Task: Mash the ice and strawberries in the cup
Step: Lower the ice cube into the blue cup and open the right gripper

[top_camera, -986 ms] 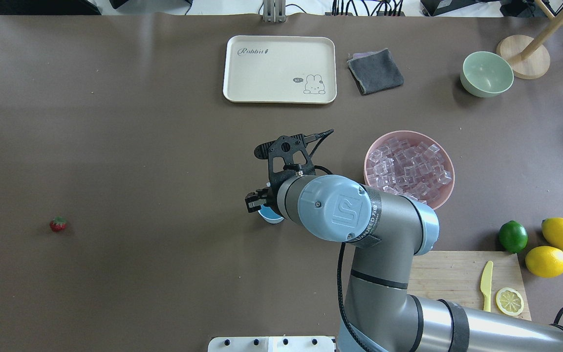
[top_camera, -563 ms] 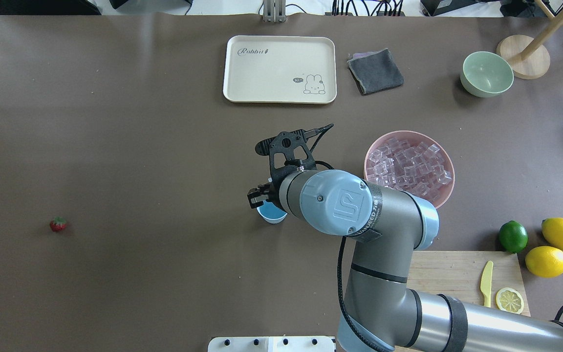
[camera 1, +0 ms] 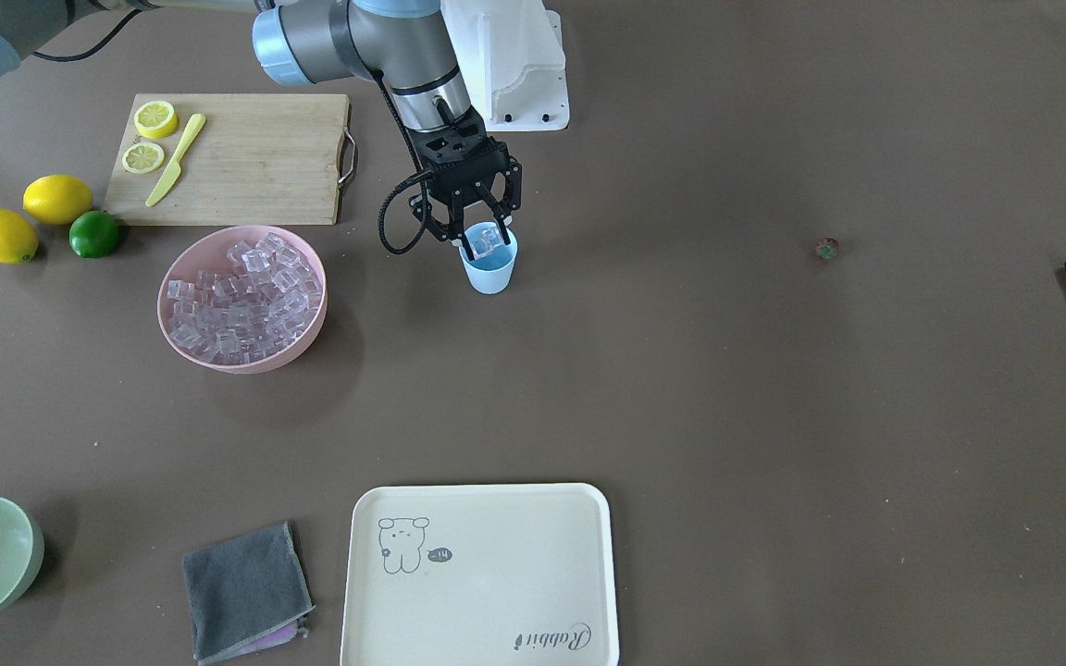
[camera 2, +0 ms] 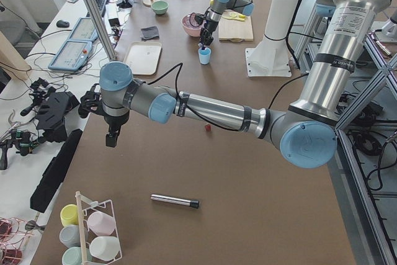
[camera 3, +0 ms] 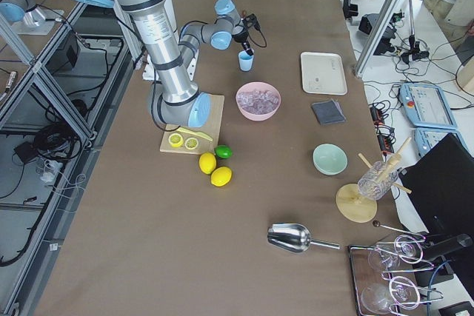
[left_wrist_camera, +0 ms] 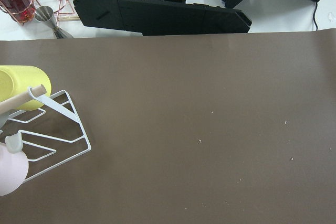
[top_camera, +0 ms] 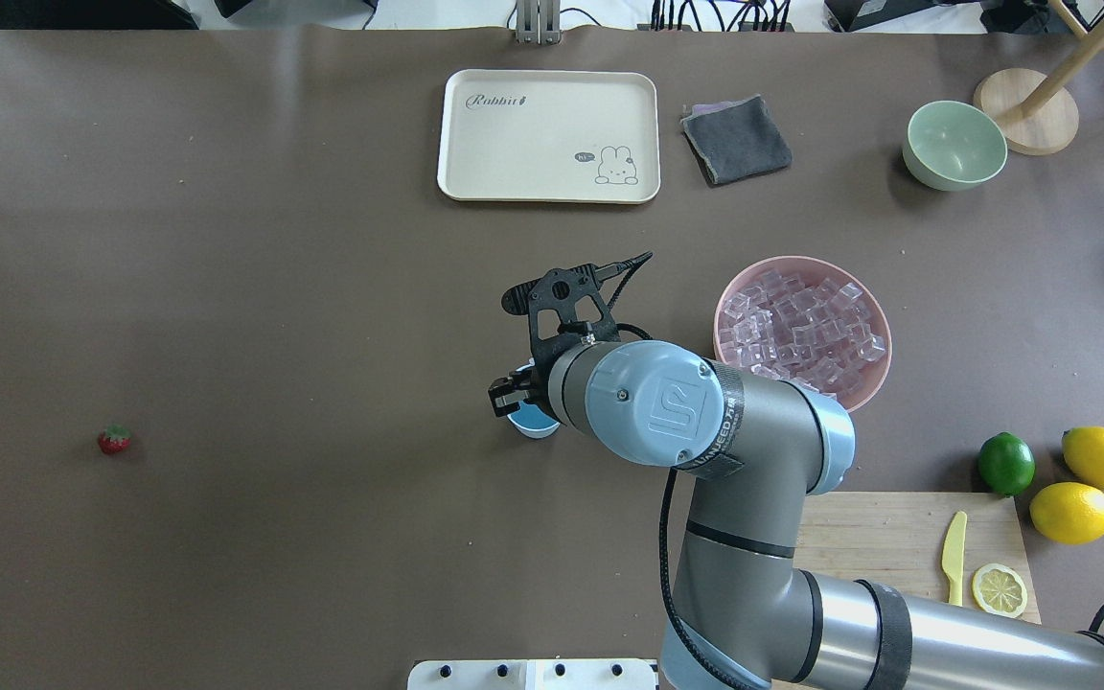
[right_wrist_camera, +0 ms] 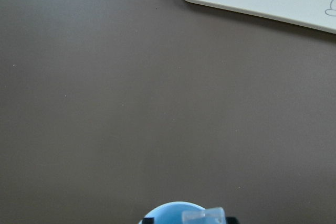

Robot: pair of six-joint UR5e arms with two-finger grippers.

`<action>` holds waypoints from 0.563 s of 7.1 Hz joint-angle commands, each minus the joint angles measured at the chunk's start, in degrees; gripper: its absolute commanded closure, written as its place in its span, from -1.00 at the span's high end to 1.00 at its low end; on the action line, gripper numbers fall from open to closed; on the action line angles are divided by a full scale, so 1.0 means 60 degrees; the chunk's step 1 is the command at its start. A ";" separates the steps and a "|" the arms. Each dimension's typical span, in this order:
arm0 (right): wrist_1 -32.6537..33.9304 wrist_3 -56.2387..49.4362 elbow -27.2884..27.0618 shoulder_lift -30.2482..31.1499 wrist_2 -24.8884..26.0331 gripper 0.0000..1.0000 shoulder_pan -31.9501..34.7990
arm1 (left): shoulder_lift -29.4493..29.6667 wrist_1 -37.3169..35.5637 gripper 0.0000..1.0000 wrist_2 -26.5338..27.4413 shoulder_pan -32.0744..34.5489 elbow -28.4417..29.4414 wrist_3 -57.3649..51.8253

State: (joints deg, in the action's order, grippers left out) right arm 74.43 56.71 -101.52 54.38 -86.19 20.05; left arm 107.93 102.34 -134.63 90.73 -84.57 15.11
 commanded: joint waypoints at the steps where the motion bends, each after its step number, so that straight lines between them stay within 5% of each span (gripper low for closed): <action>1: -0.0071 -0.0003 0.0016 0.0019 0.0009 -1.00 -0.0133 | 0.0029 -0.0005 0.96 0.0011 0.0011 0.0149 -0.0028; 4: -0.0085 -0.0660 0.0001 0.0005 -0.0006 -0.45 -0.0119 | 0.0014 -0.0005 0.96 0.0011 0.0011 0.0222 -0.0028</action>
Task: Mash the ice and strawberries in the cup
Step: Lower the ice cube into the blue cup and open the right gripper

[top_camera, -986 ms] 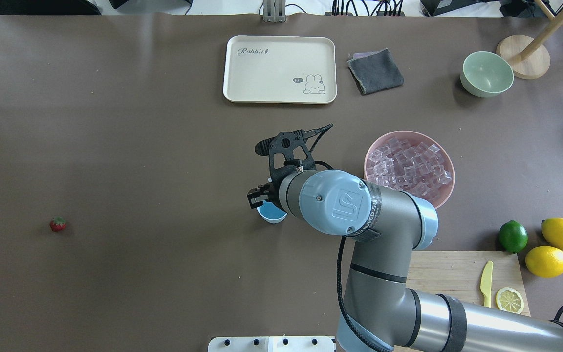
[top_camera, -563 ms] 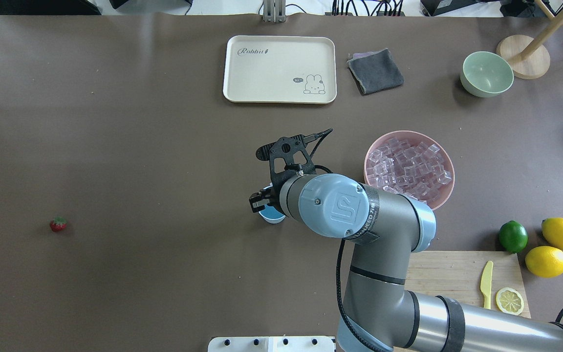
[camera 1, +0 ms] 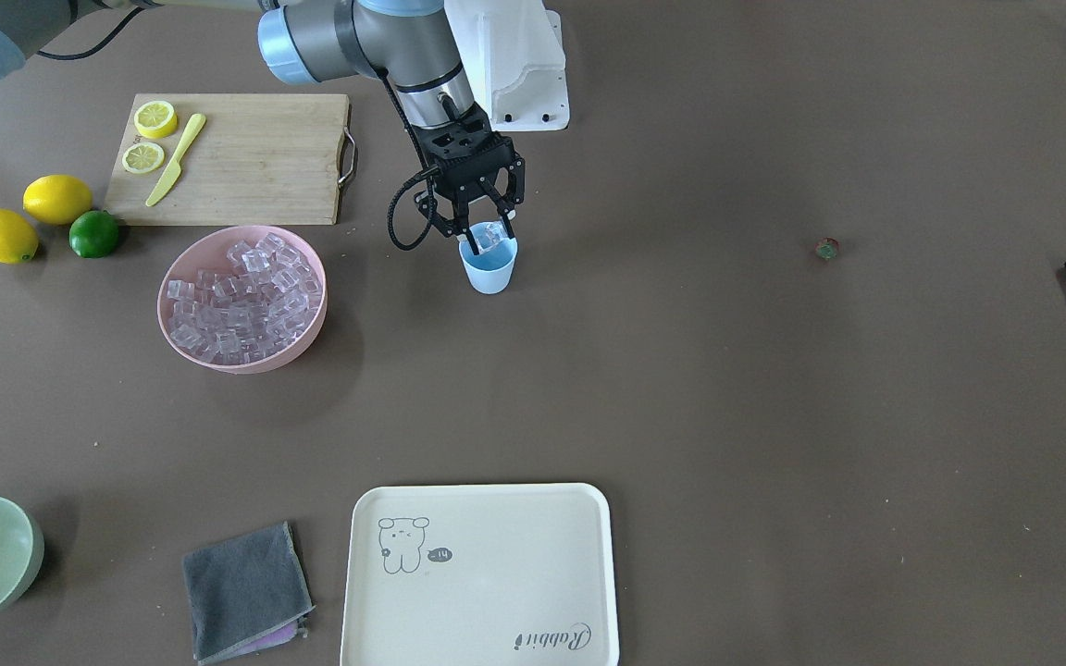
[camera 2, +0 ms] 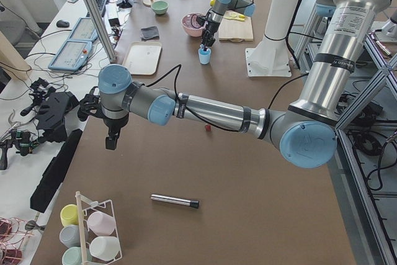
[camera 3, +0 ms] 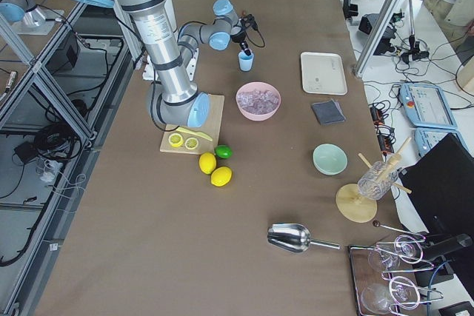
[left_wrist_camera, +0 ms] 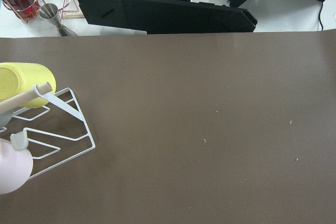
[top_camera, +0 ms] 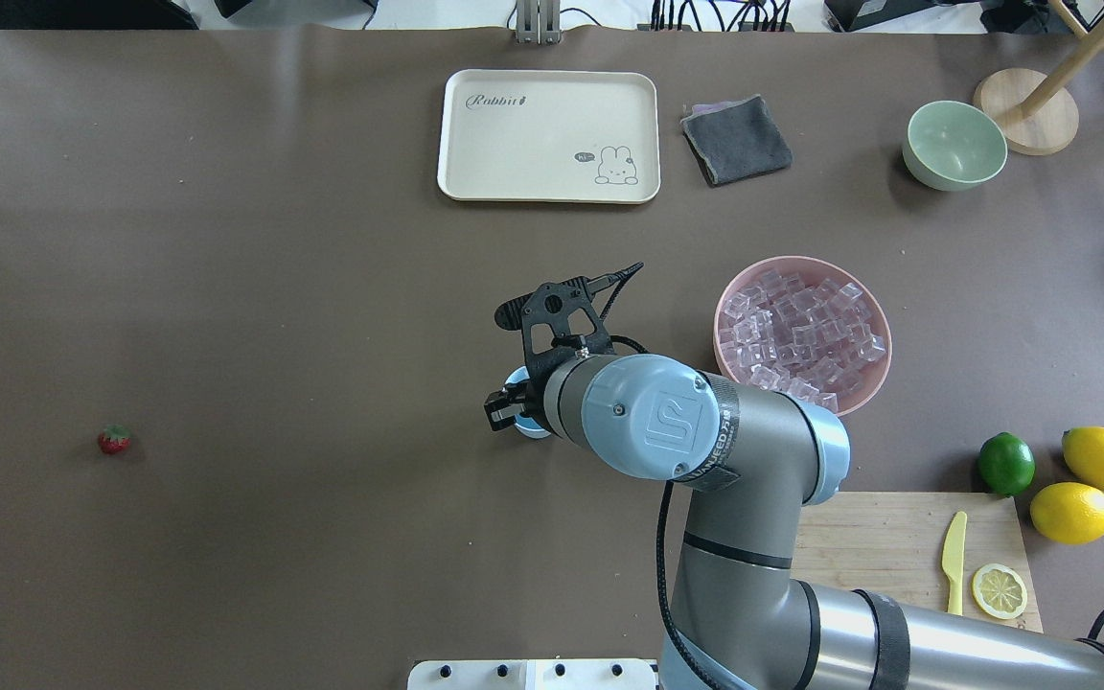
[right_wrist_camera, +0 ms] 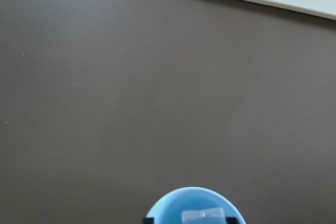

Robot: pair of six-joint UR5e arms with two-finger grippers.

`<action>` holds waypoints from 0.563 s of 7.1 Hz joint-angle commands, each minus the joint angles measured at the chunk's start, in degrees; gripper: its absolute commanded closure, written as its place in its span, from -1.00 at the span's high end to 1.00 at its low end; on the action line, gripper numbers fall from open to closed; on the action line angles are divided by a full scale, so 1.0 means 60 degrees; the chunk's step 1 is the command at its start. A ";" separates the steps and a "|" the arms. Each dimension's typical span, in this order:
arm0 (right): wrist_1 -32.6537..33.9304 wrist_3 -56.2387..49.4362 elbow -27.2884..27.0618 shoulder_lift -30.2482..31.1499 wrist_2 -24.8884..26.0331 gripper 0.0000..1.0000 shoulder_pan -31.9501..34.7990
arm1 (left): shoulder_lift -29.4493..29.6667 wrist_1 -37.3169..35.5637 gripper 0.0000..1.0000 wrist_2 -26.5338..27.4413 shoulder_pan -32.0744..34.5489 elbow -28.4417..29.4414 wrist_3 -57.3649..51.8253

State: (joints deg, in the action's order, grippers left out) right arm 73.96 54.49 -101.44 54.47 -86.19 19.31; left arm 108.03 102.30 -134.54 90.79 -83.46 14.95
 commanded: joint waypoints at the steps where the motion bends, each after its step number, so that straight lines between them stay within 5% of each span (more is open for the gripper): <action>1: -0.0021 -0.0292 -0.0013 -0.0026 -0.0005 -0.16 0.0018 | -0.0002 0.0015 0.96 0.0011 0.0001 0.0067 -0.0001; 4: -0.0021 -0.0277 -0.0027 -0.0041 -0.0005 0.96 0.0018 | 0.0013 0.0000 0.96 0.0011 0.0001 0.0082 -0.0001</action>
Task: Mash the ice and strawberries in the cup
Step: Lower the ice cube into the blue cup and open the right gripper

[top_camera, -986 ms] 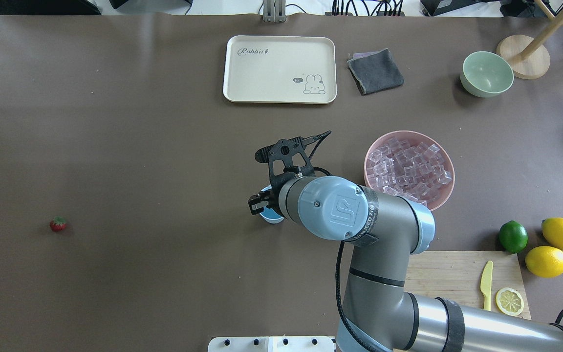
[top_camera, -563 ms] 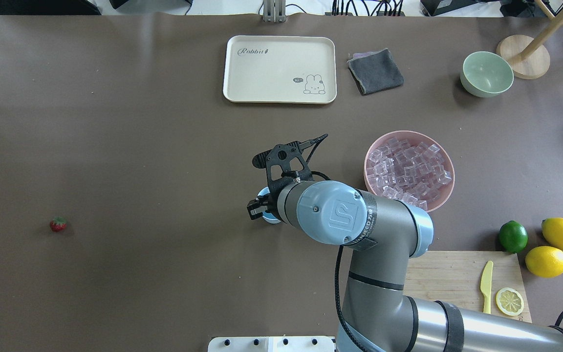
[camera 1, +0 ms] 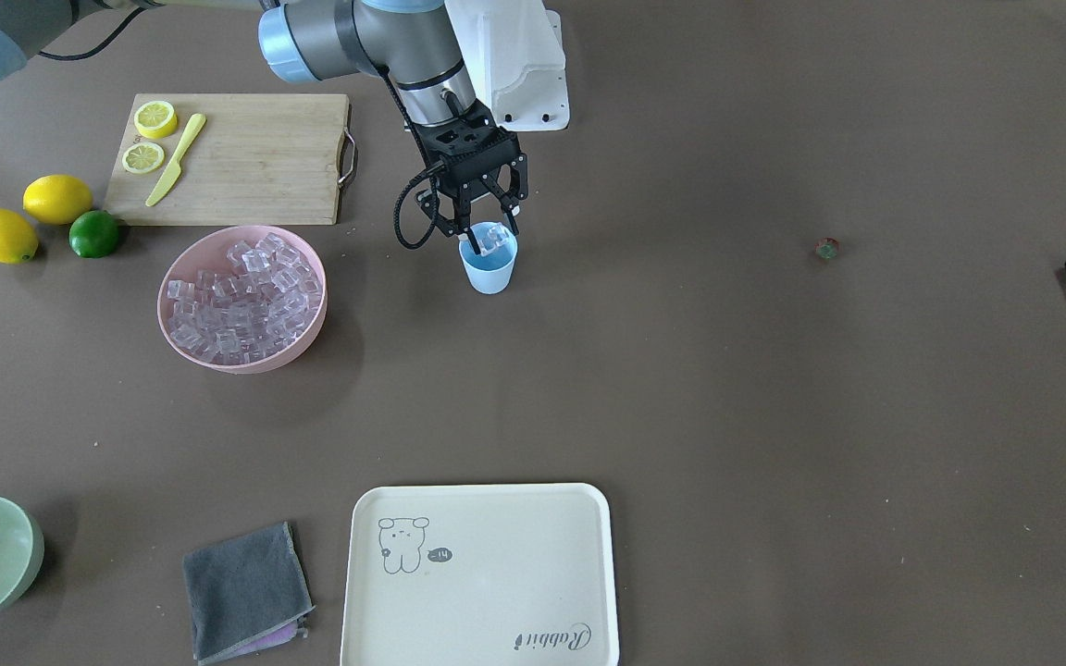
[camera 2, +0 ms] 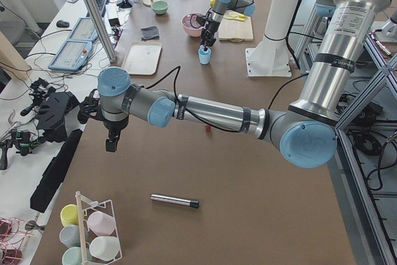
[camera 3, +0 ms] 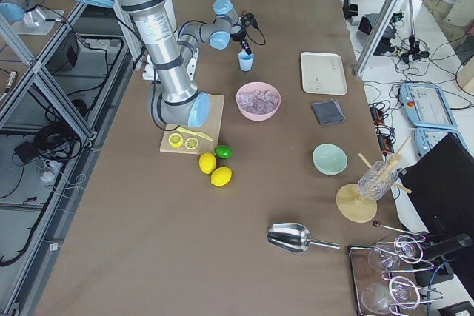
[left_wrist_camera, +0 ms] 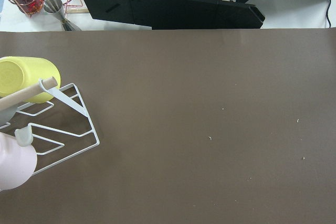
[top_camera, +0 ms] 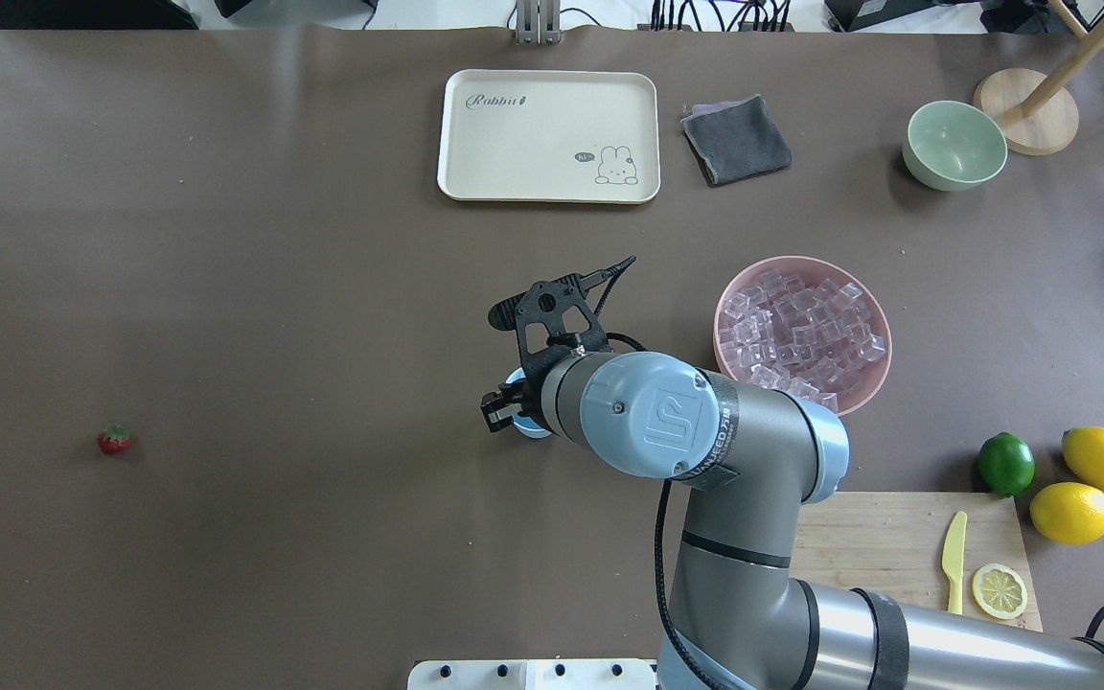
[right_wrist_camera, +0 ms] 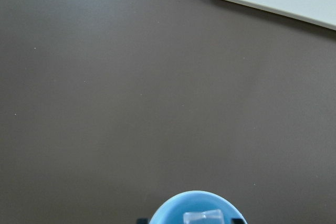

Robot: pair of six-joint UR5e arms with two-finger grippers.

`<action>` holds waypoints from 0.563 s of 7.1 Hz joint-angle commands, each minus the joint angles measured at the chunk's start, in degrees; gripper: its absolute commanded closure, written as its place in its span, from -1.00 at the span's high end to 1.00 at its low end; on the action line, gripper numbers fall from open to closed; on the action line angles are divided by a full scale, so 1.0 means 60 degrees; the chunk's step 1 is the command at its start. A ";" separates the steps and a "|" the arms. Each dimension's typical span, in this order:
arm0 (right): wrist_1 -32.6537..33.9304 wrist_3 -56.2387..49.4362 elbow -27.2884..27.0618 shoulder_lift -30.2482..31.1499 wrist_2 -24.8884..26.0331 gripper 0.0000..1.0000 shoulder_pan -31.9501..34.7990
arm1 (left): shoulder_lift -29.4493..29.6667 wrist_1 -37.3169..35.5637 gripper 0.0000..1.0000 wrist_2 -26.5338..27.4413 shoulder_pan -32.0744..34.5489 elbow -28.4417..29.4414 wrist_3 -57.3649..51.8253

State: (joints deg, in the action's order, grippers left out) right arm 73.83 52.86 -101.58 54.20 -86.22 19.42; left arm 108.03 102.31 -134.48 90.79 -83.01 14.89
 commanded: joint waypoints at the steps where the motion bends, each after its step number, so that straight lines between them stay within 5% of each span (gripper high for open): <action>1: -0.0015 0.0007 0.0012 0.0005 0.0000 0.97 0.0015 | 0.0012 -0.0001 0.96 0.0001 0.0000 0.0006 0.0009; 4: -0.0016 0.0008 -0.0439 0.0034 -0.0799 0.99 0.0627 | 0.0070 -0.0001 0.96 0.0001 0.0000 0.0093 0.0009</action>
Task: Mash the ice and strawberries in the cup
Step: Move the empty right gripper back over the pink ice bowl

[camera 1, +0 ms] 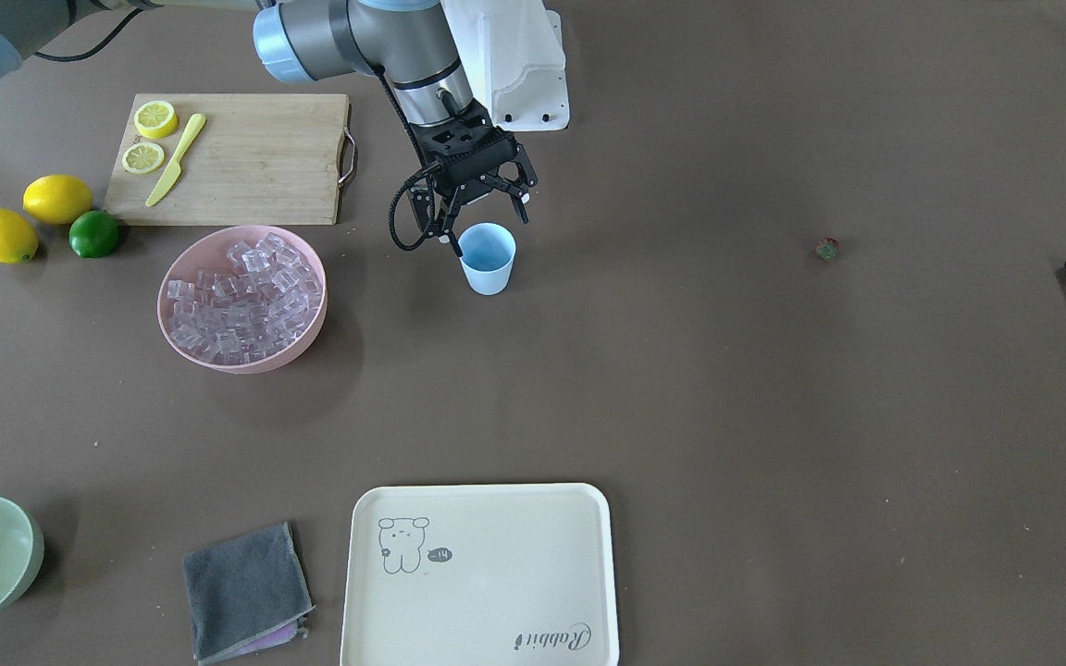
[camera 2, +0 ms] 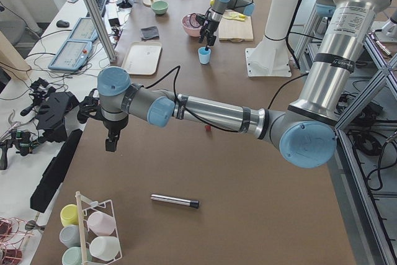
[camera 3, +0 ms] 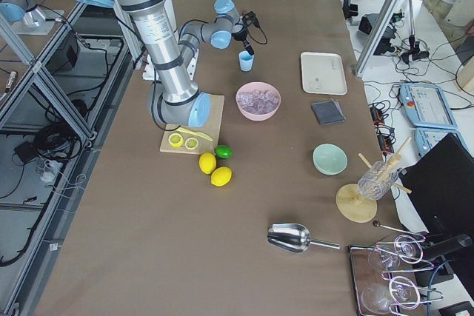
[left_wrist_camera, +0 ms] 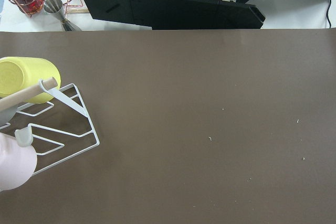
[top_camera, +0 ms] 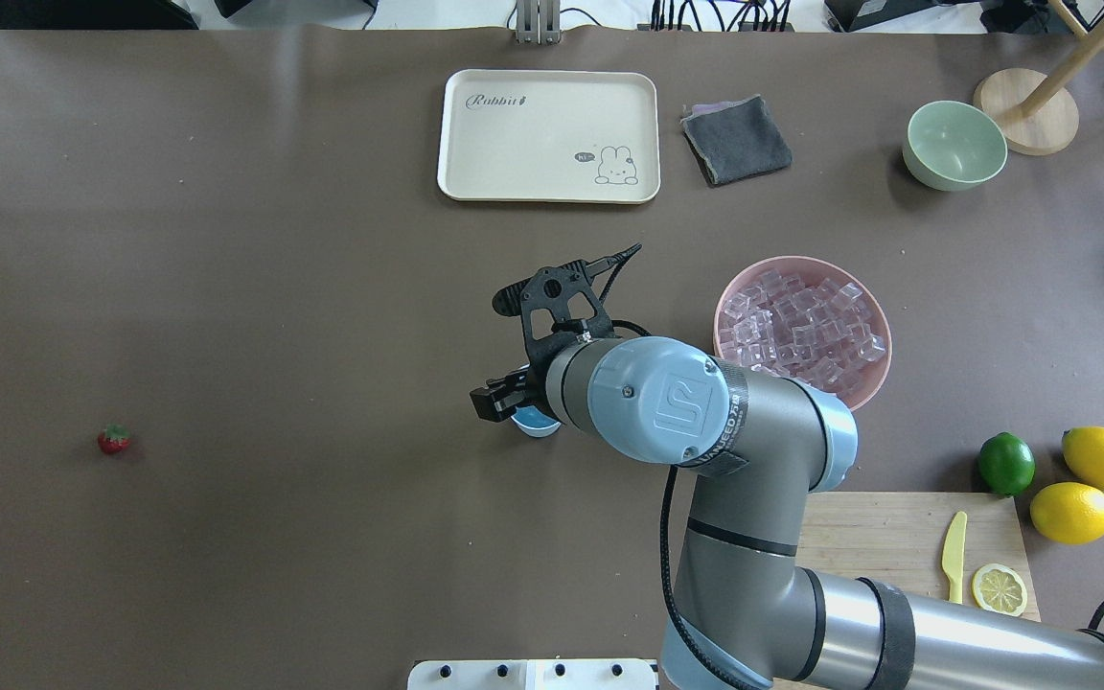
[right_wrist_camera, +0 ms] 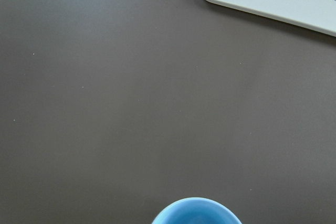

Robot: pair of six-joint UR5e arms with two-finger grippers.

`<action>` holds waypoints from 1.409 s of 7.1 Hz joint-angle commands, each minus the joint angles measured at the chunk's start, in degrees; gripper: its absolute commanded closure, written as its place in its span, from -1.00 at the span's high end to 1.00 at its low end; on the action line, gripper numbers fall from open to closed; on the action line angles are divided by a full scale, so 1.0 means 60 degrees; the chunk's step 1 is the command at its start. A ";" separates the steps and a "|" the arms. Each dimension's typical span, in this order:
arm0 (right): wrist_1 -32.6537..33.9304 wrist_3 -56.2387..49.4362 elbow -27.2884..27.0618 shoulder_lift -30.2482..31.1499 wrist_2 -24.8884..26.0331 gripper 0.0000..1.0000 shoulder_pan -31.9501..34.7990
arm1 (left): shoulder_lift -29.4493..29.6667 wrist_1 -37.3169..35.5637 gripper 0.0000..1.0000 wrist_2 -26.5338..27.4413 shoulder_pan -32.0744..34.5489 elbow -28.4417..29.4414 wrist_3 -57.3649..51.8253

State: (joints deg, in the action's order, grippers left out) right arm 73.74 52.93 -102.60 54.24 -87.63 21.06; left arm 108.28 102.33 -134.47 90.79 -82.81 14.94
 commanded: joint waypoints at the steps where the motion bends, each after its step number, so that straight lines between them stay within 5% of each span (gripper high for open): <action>1: 0.0014 -0.0018 -0.0505 0.0115 -0.1193 0.99 0.0865 | 0.0044 -0.0004 0.96 0.0000 0.0000 0.0061 0.0000; 6: 0.0072 -0.0003 -0.1648 0.1898 -0.2807 1.00 0.3166 | 0.0220 -0.0004 0.96 -0.0015 -0.0015 0.0061 -0.0058; 10: 0.0029 0.0230 -0.2175 0.3525 -0.2651 0.99 0.3727 | 0.0512 -0.0004 0.96 -0.0015 -0.0087 0.0061 -0.0058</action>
State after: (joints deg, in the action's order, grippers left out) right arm 73.97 53.58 -114.51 72.44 -103.94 42.80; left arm 110.75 102.30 -134.56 90.53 -82.47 14.61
